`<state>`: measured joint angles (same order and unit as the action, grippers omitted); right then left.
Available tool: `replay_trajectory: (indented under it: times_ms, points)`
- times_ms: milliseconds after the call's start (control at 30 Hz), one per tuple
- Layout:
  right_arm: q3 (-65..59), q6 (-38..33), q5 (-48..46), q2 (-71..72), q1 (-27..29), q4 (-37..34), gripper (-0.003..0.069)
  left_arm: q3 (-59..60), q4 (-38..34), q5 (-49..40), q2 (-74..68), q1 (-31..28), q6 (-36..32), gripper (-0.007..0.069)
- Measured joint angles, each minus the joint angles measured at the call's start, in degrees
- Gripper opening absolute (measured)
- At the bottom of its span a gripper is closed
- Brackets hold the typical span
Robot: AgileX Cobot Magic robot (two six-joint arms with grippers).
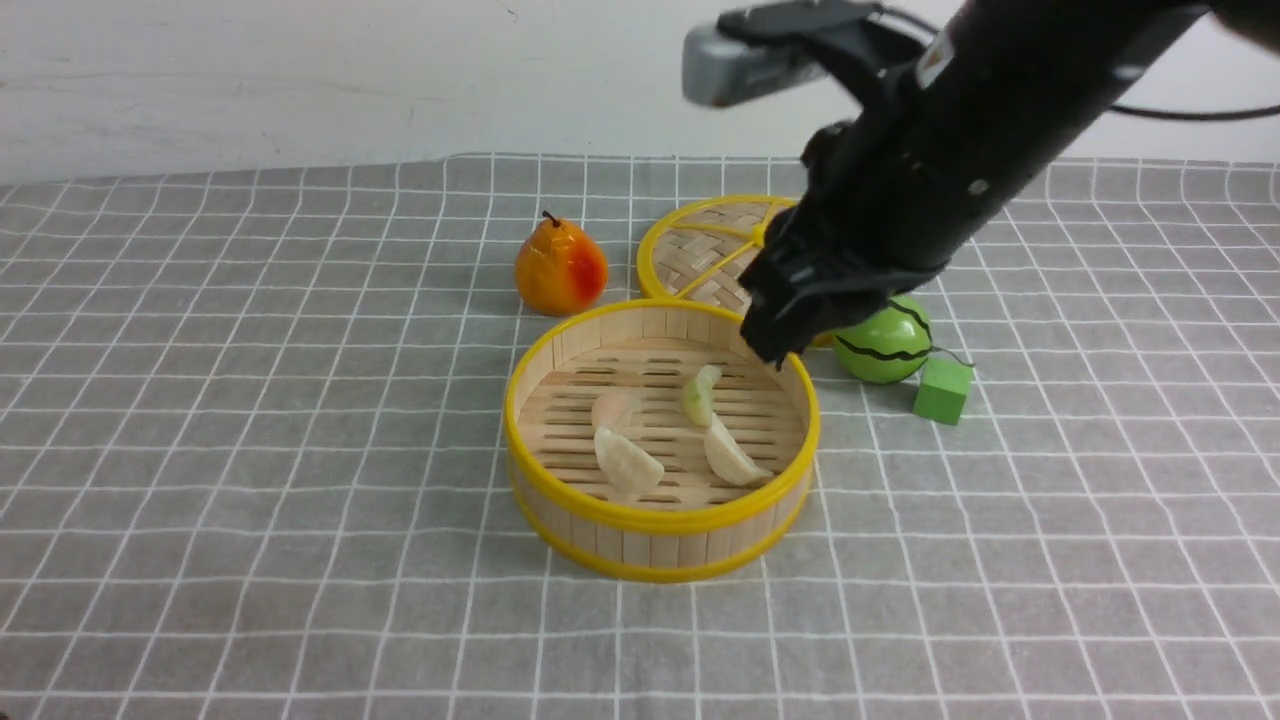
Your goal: Put the dumplings into the steamer on the table with the grey tablecloth.
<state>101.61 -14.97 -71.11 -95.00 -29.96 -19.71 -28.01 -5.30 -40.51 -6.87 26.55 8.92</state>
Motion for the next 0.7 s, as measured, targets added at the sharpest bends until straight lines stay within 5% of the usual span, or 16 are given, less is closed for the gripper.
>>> replay_trajectory:
  times_ms: [167, 533, 700]
  points:
    - [-4.42, -3.04, 1.51, 9.26, 0.00, -2.80, -0.0019, 0.11, 0.05, -0.45, 0.21, 0.00, 0.00, 0.0043]
    - [-34.21, -4.84, 29.96, 37.97, 0.00, -3.46, -0.0018, 0.11, 0.21, -0.51, 0.21, 0.00, 0.06, 0.0057]
    - [-42.89, -4.90, 35.57, 47.51, 0.00, -3.71, -0.0014, 0.11, 0.23, -0.58, 0.21, 0.00, 0.06, 0.0060]
